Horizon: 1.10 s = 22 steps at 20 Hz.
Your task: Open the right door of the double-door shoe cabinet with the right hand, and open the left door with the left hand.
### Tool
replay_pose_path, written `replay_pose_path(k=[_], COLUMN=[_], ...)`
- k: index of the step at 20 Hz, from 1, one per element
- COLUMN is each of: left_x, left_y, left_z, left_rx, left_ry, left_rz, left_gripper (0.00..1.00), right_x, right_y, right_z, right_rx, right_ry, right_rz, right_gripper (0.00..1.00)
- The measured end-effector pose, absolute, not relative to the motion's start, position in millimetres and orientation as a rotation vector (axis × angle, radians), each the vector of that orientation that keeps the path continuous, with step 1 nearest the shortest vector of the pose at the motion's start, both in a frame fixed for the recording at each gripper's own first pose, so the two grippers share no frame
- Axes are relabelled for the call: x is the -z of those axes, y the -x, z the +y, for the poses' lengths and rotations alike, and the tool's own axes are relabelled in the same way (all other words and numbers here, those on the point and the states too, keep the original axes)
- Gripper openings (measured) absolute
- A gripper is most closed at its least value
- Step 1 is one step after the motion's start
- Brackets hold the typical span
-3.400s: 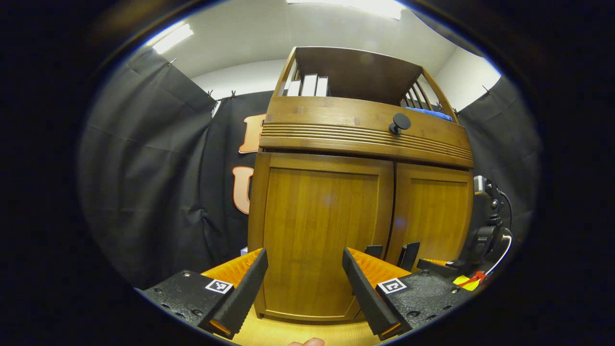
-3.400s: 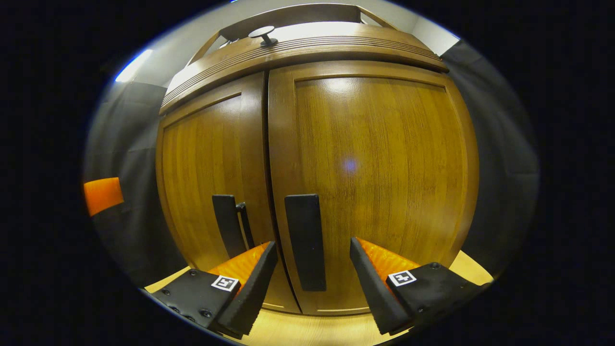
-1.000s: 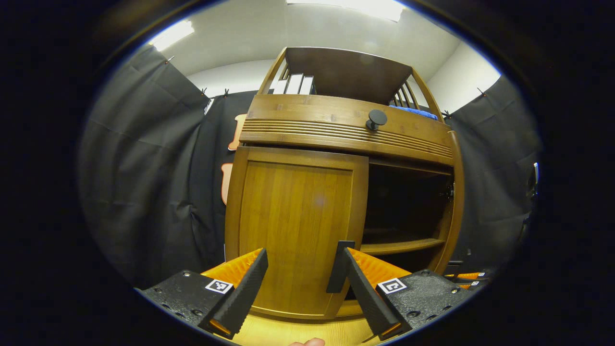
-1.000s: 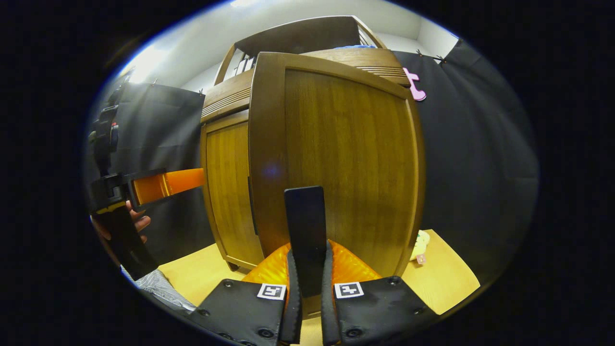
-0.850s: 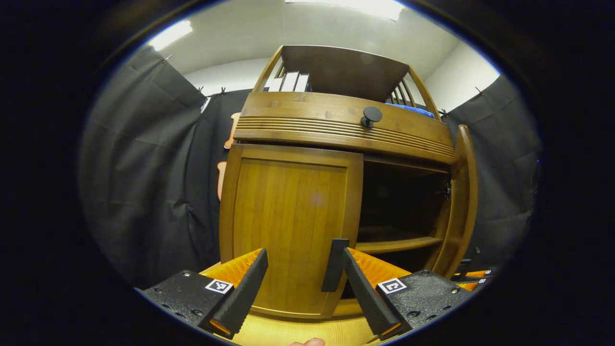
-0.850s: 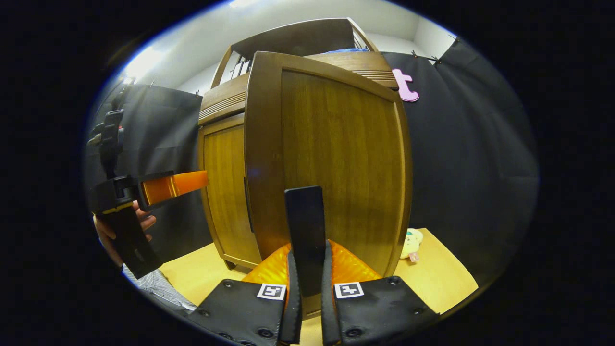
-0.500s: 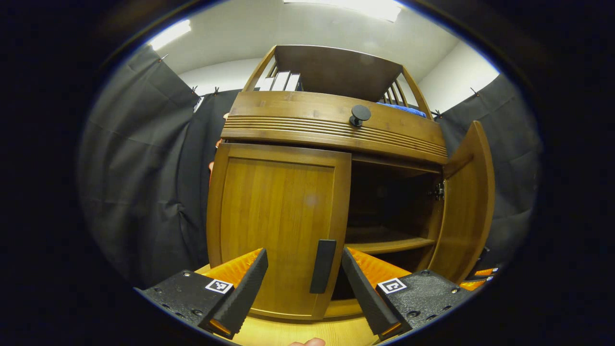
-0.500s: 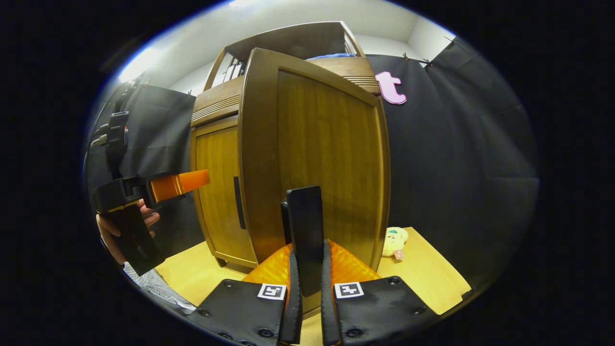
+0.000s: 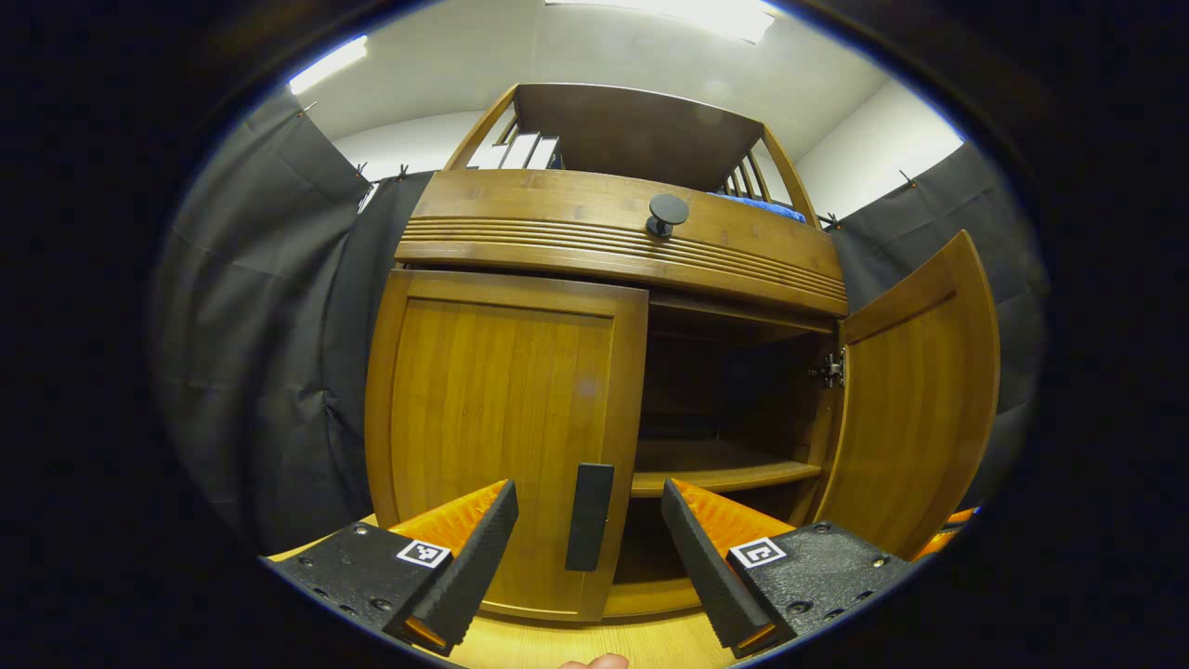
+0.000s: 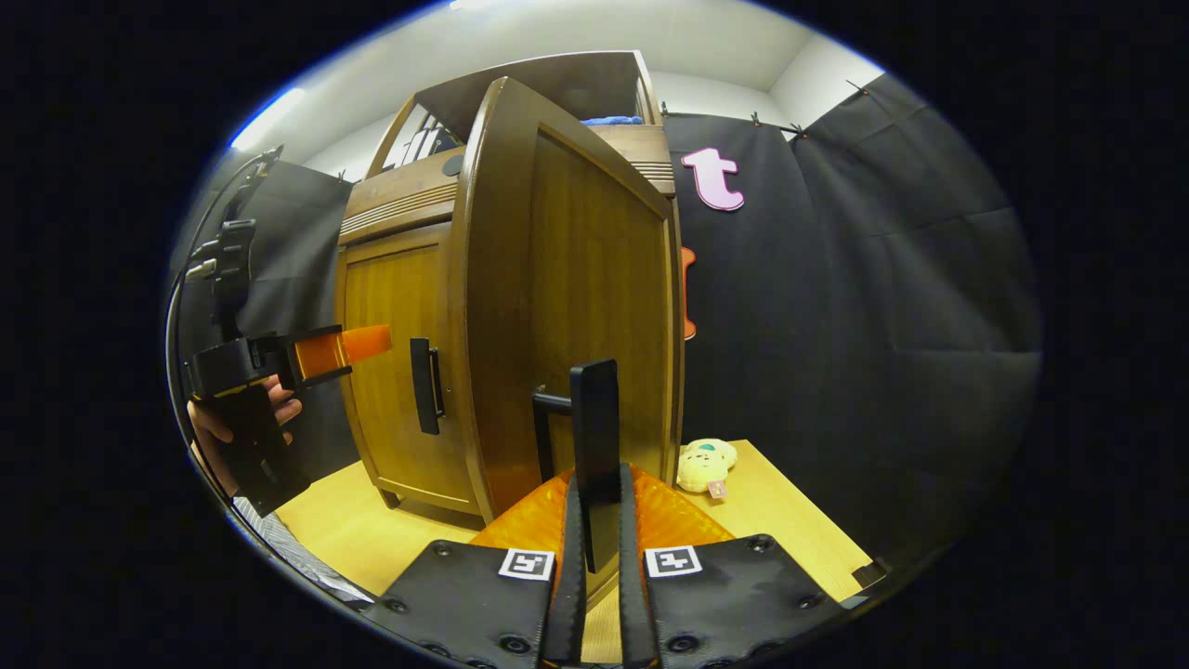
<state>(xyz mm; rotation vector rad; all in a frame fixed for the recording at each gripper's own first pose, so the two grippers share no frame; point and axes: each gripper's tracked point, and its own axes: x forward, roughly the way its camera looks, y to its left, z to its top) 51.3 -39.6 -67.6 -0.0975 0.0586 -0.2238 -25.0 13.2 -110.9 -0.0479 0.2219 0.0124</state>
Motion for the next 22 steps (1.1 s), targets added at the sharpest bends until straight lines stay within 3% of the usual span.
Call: replay_pose_path(k=[3,4,5,8,10,11,12,14,15,16,21,22], left_x=[68,69,69,73,77,79,81,84,86,87,91,92], left_y=[-53,-53,-53,-56,-58,-58,-59,-62,-63,-66,-78,-80], left_z=[-43,-44,-45,-45,-43,-42,-42,-42,-42,-41,-35,-33], left_rx=[0.229,0.230,0.230,0.224,0.215,0.212,0.210,0.218,0.220,0.219,0.204,0.201], left_ry=[0.095,0.093,0.092,0.092,0.097,0.100,0.103,0.105,0.103,0.101,0.104,0.098], left_rz=[0.056,0.056,0.055,0.056,0.063,0.068,0.072,0.082,0.087,0.089,0.088,0.085], left_gripper=[0.95,0.95,0.95,0.92,0.92,0.92,0.95,0.92,0.95,0.92,0.92,0.92], right_x=[110,112,113,108,108,107,106,106,105,106,103,104], right_y=[29,28,29,32,31,31,31,30,31,33,34,32], right_z=[-4,-9,-15,-37,-49,-51,-53,-57,-62,-68,-88,-92], right_rx=[0.017,0.032,0.045,0.093,0.103,0.092,0.084,0.057,0.046,0.036,0.002,-0.006], right_ry=[0.046,0.055,0.069,0.111,0.126,0.114,0.104,0.105,0.112,0.108,0.057,0.050], right_rz=[0.221,0.225,0.227,0.228,0.229,0.229,0.226,0.223,0.223,0.222,0.212,0.220], right_gripper=[0.22,0.27,0.22,0.22,0.15,0.24,0.10,0.11,0.00,0.10,0.10,0.22])
